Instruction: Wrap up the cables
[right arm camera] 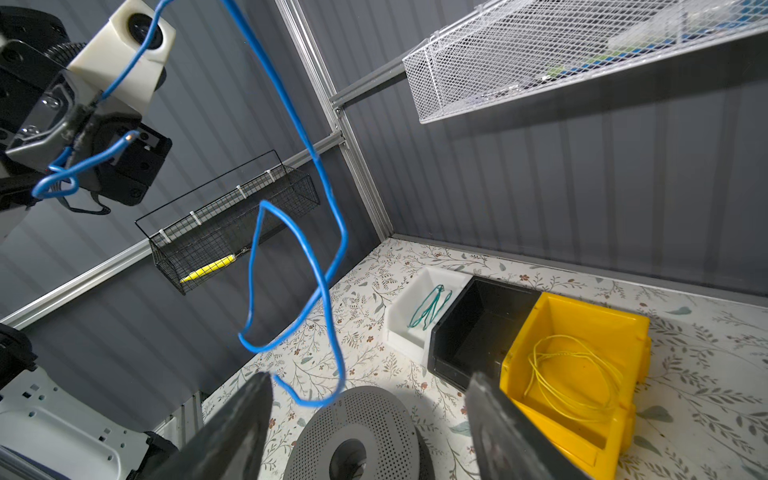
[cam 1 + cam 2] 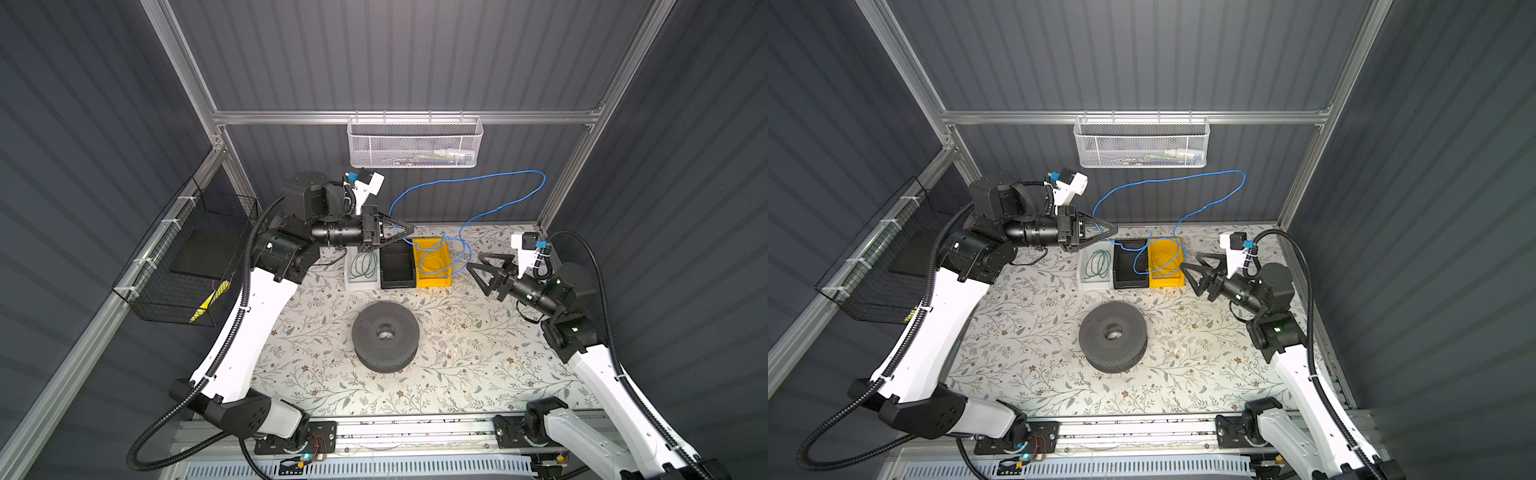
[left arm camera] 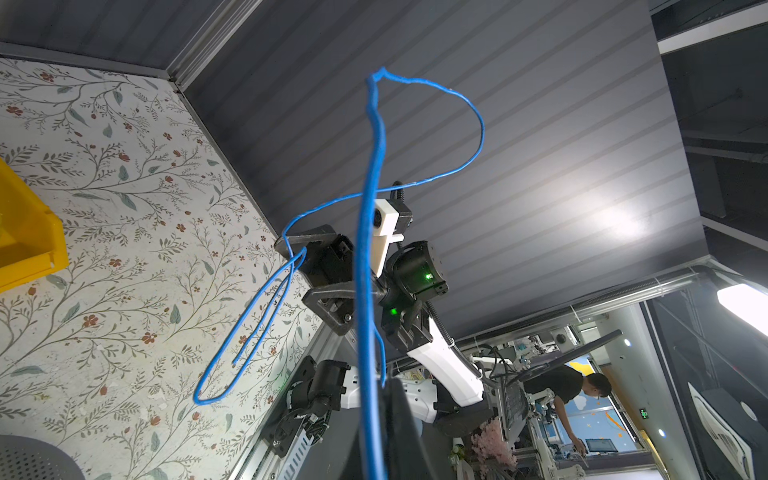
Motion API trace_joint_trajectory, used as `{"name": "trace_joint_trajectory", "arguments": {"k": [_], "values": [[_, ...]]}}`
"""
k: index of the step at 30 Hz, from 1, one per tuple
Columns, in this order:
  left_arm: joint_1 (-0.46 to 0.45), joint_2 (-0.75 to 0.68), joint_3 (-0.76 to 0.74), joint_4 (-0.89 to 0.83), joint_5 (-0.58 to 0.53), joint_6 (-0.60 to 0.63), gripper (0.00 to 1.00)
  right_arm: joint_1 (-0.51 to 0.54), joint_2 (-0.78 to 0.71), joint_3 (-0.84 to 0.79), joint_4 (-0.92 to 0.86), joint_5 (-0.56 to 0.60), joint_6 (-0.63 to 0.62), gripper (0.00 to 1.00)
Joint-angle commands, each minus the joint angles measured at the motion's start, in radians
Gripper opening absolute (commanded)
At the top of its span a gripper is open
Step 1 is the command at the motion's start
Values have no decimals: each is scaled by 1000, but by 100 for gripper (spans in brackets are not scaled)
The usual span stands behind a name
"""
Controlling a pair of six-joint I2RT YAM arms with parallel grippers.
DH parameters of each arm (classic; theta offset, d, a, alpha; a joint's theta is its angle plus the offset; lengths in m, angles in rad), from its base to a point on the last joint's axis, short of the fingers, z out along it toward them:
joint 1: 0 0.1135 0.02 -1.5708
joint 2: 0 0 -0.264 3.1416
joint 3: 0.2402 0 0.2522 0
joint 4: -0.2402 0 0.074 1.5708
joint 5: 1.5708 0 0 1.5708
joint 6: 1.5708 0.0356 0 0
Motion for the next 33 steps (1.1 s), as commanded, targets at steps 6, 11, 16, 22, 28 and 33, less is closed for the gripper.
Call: {"name": "trace_joint_trajectory", "arguments": {"k": [6, 11, 16, 22, 28, 33], "values": [[6, -7, 33, 23, 30, -5, 0, -4, 82, 63, 16, -20, -17, 72], [6, -9, 35, 27, 30, -6, 0, -4, 114, 87, 23, -54, -12, 56], [6, -7, 42, 26, 36, -1, 0, -4, 129, 79, 56, -84, 23, 47], [6, -5, 50, 26, 36, -1, 0, -4, 146, 72, 75, -86, 35, 46], [6, -4, 52, 26, 36, 1, 0, -4, 162, 85, 94, -99, 44, 29], [7, 1, 63, 13, 29, 18, 0, -4, 147, 86, 63, -97, 27, 10]]}}
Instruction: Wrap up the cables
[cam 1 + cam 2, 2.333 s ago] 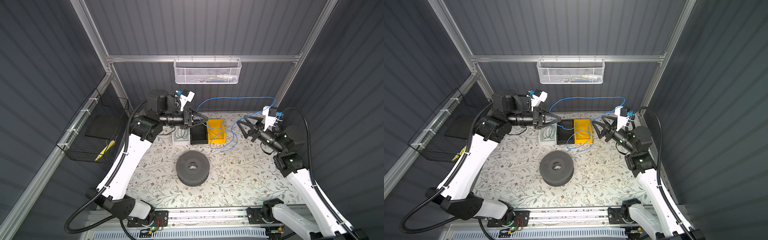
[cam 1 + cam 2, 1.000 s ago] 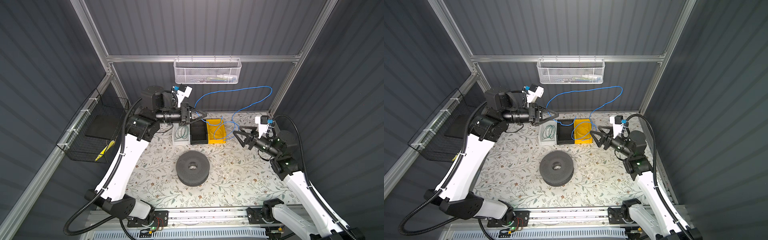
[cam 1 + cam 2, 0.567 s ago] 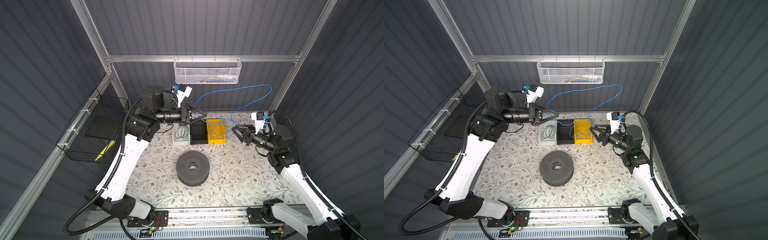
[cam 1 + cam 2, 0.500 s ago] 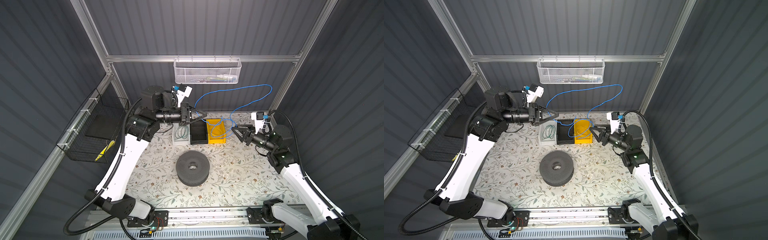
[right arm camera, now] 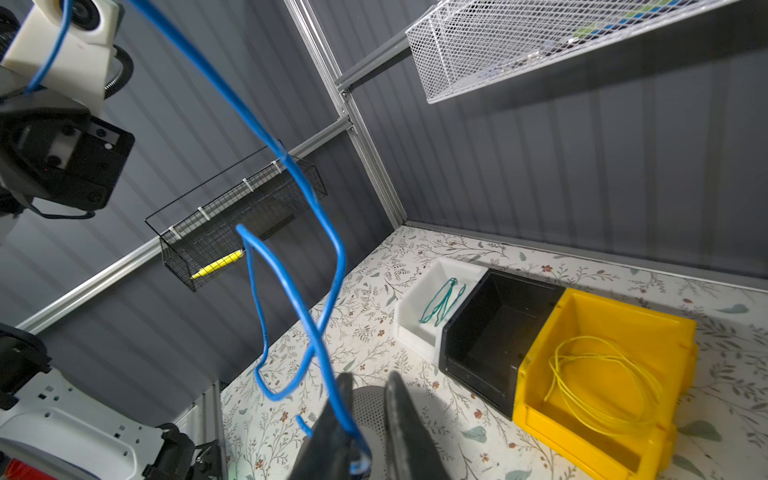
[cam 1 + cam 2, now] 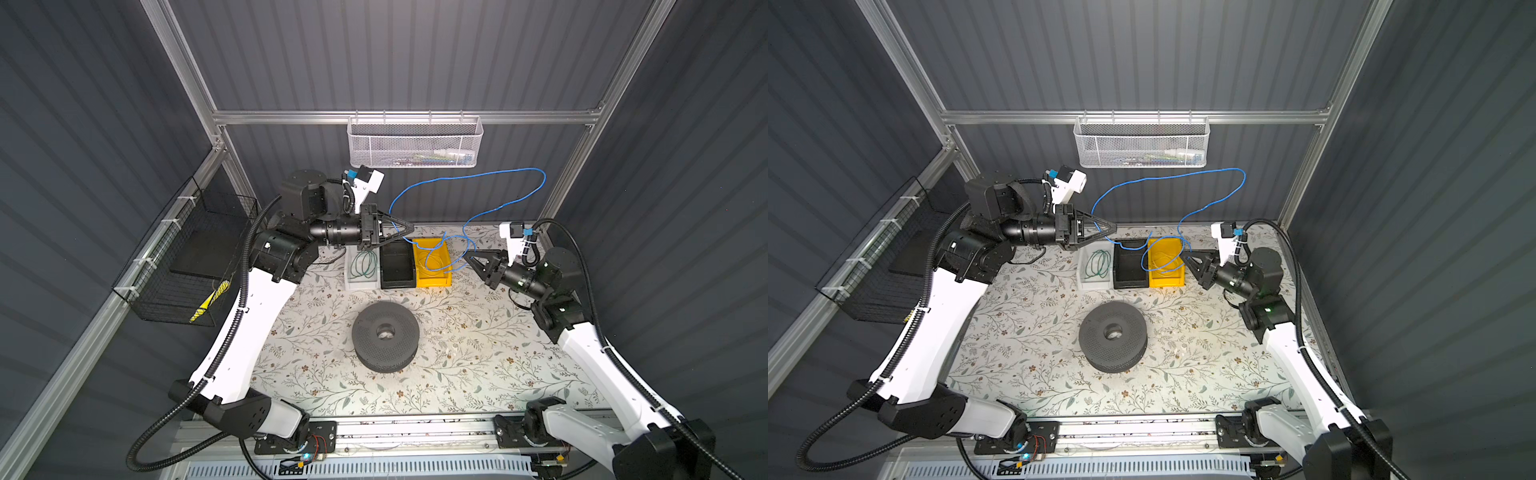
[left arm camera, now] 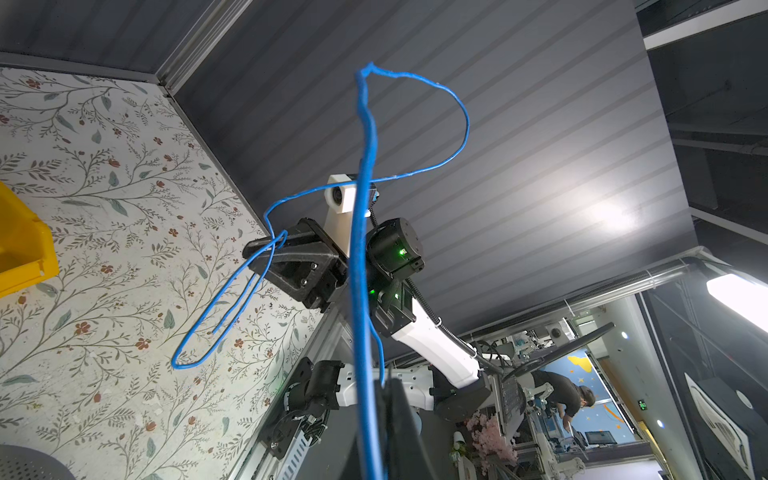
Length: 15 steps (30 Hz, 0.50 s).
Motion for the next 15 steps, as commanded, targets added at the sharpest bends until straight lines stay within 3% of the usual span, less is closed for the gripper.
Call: {"name": "trace_joint_trajectory", "arguments": {"k": [1, 3, 5, 8, 10, 12, 15], "values": [[8, 5, 52, 0, 12, 27, 0, -3, -19, 18, -7, -6, -18, 7], [17, 8, 76, -39, -20, 57, 0, -3, -39, 19, -66, 24, -46, 0], [39, 0, 92, -55, -60, 68, 0, -3, -63, 24, -161, 98, -85, 0], [129, -22, 137, -126, -194, 103, 0, -3, -114, 38, -374, 322, -166, 0], [206, -30, 151, -185, -273, 115, 0, -9, -152, 30, -480, 519, -186, 0], [271, -41, 148, -219, -348, 122, 0, -47, -175, 20, -566, 642, -180, 0], [291, -19, 235, -328, -508, 190, 0, -139, -184, 6, -638, 666, -152, 0]]}}
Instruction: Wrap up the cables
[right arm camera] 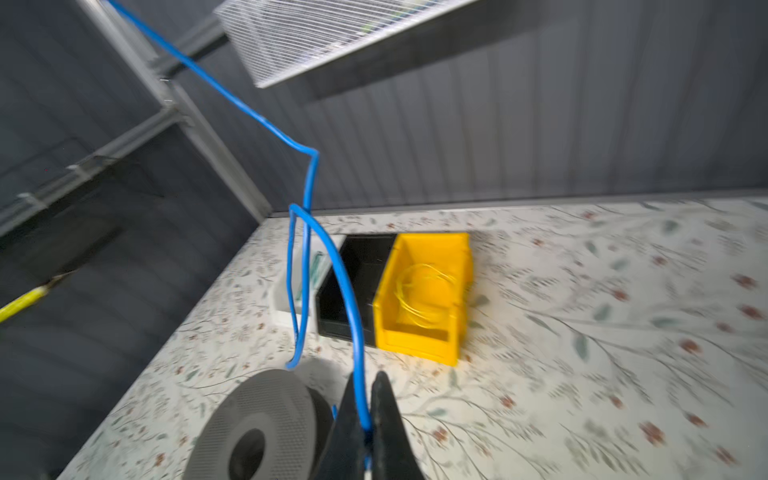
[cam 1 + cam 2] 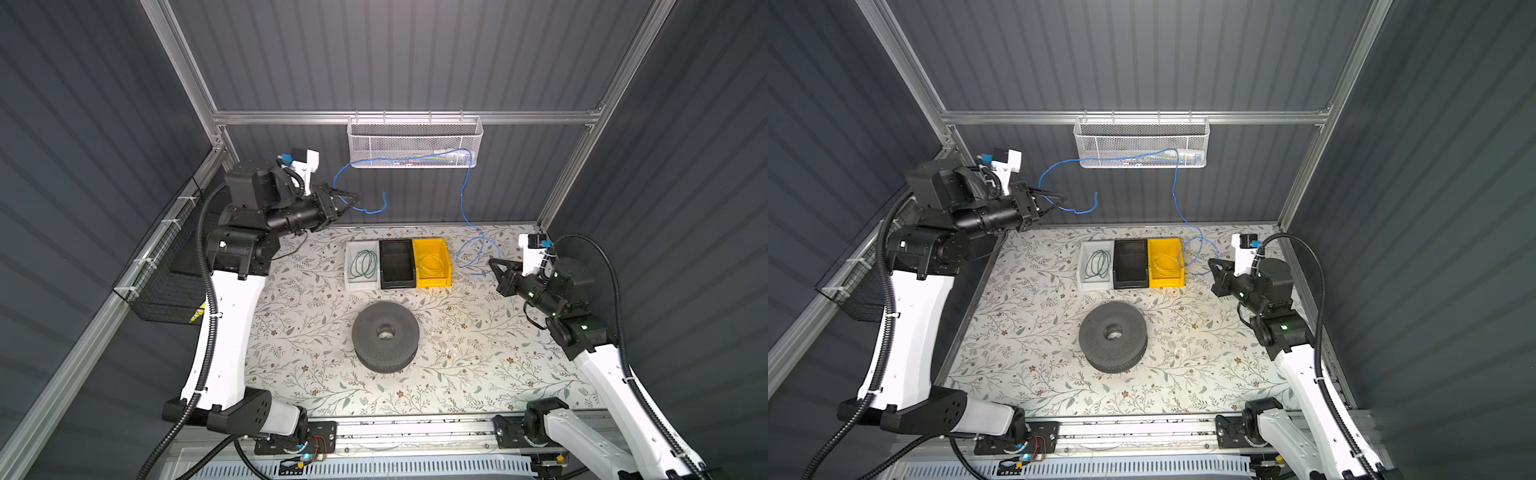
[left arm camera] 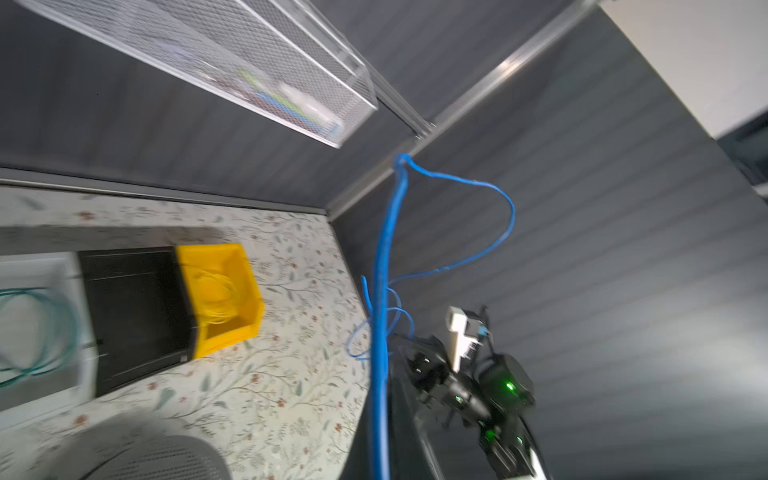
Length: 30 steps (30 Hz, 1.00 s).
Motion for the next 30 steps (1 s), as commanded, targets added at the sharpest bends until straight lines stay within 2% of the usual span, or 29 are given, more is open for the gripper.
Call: {"name": "trace_joint_trajectory", "arguments": {"k": [1, 5, 8, 10, 13, 17, 20, 22, 26, 30], "values": [[11, -8, 104, -130, -211, 99, 0, -84, -11, -15, -176, 174, 1, 0], [21, -23, 124, -164, -412, 142, 0, -147, -46, -51, -194, 219, 31, 0], [31, -100, -12, -59, -561, 118, 0, -191, -68, -62, -197, 224, 41, 0], [39, -129, -75, -15, -619, 86, 0, -222, -72, -50, -244, 234, 34, 0], [58, -91, -39, -71, -663, 81, 0, -286, -97, -51, -261, 226, 26, 0], [81, -50, 20, -133, -736, 100, 0, -392, -137, -97, -250, 150, 113, 0], [111, -11, 92, -184, -751, 104, 0, -479, -150, -160, -209, 130, 162, 0], [145, 11, 130, -214, -766, 98, 0, -557, -142, -206, -158, 78, 204, 0], [213, 46, 192, -263, -741, 95, 0, -700, -137, -287, -88, 16, 282, 0], [249, 85, 254, -311, -756, 103, 0, -752, -127, -297, -72, 38, 301, 0]]}}
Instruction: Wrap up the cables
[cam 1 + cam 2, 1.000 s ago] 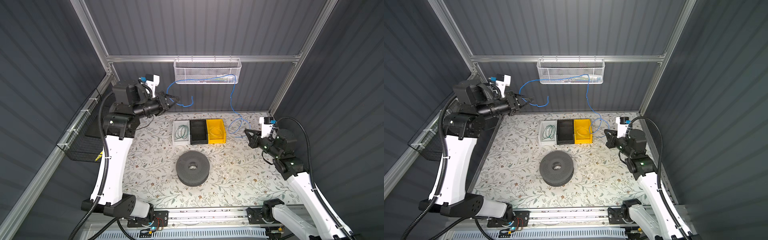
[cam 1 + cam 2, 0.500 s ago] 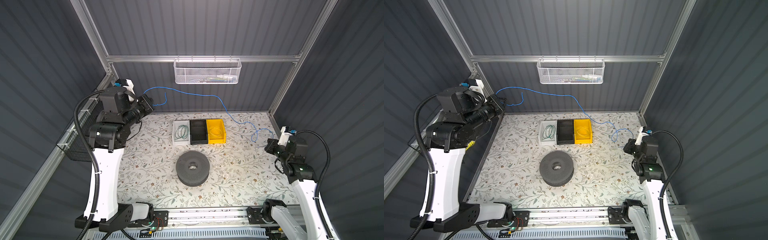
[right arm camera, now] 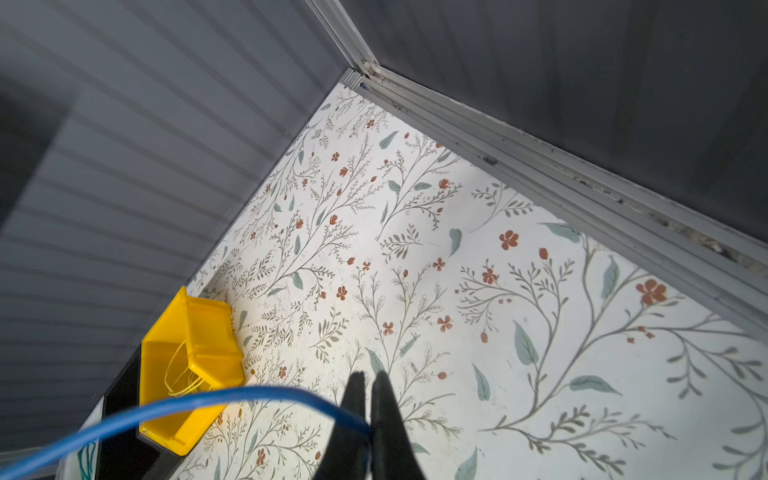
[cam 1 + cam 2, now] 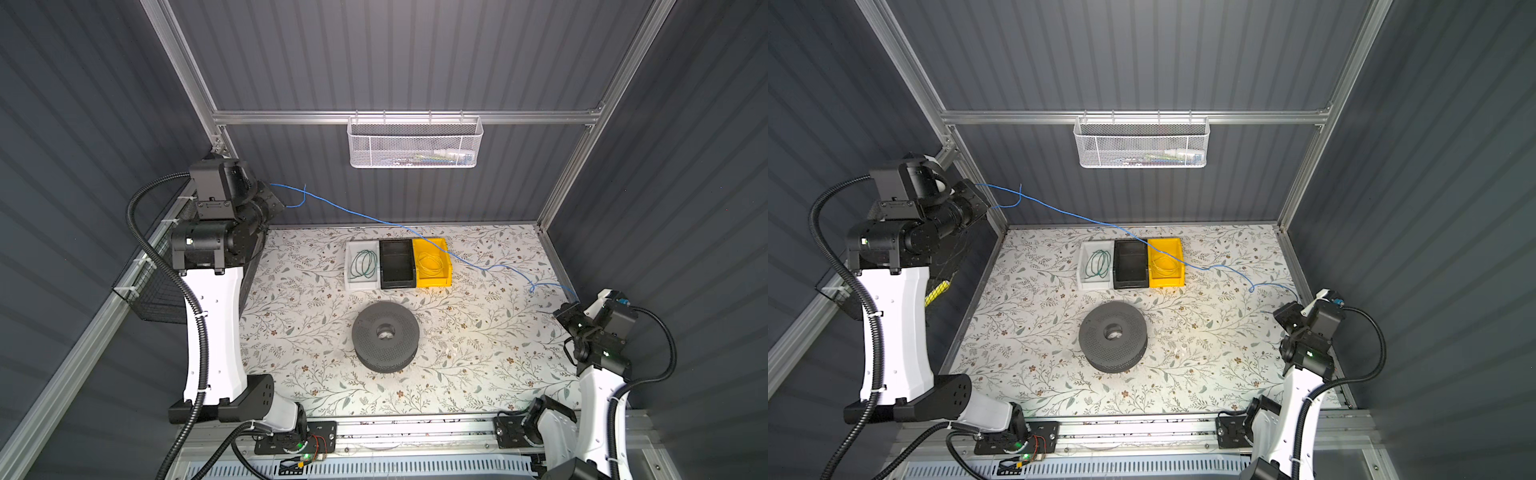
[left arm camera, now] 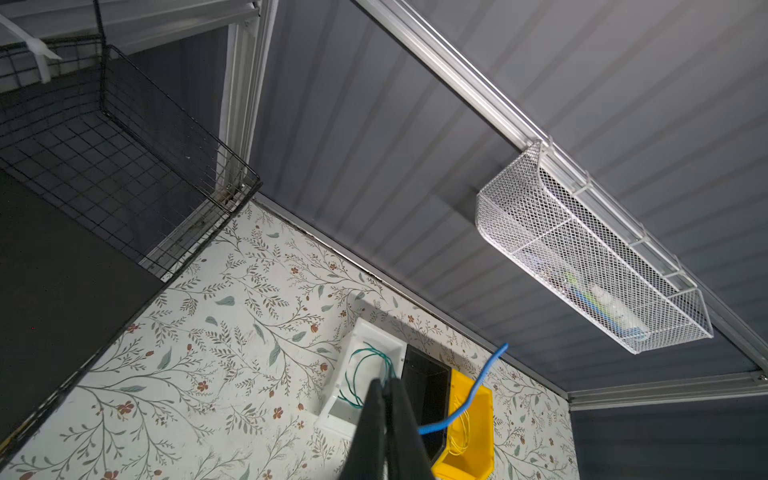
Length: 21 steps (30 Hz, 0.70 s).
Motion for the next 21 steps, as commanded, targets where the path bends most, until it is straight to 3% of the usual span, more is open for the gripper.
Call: {"name": "trace_joint_trajectory", "arguments": {"k": [1, 3, 6, 12, 13, 16, 17, 21], "values": [[56, 26, 69, -25, -81, -2, 0, -59, 21, -1, 49, 54, 75, 0], [71, 37, 81, -23, -74, -8, 0, -114, 57, -6, 75, 16, 94, 0], [76, 51, 82, -3, -6, -20, 0, -198, 136, -2, 131, -129, 114, 0], [69, 107, 26, 48, 343, -33, 0, -87, 198, 82, 89, -197, 25, 2], [61, 101, 1, 63, 375, -30, 0, -56, 205, 101, 75, -209, 13, 9], [21, 108, 1, 19, 393, 12, 0, 64, 207, 167, 11, -211, -39, 51], [3, 107, -3, -1, 393, 29, 0, 109, 207, 198, -28, -206, -58, 60], [-44, 89, -64, -22, 393, 67, 0, 226, 161, 275, -104, -186, -82, 72]]}}
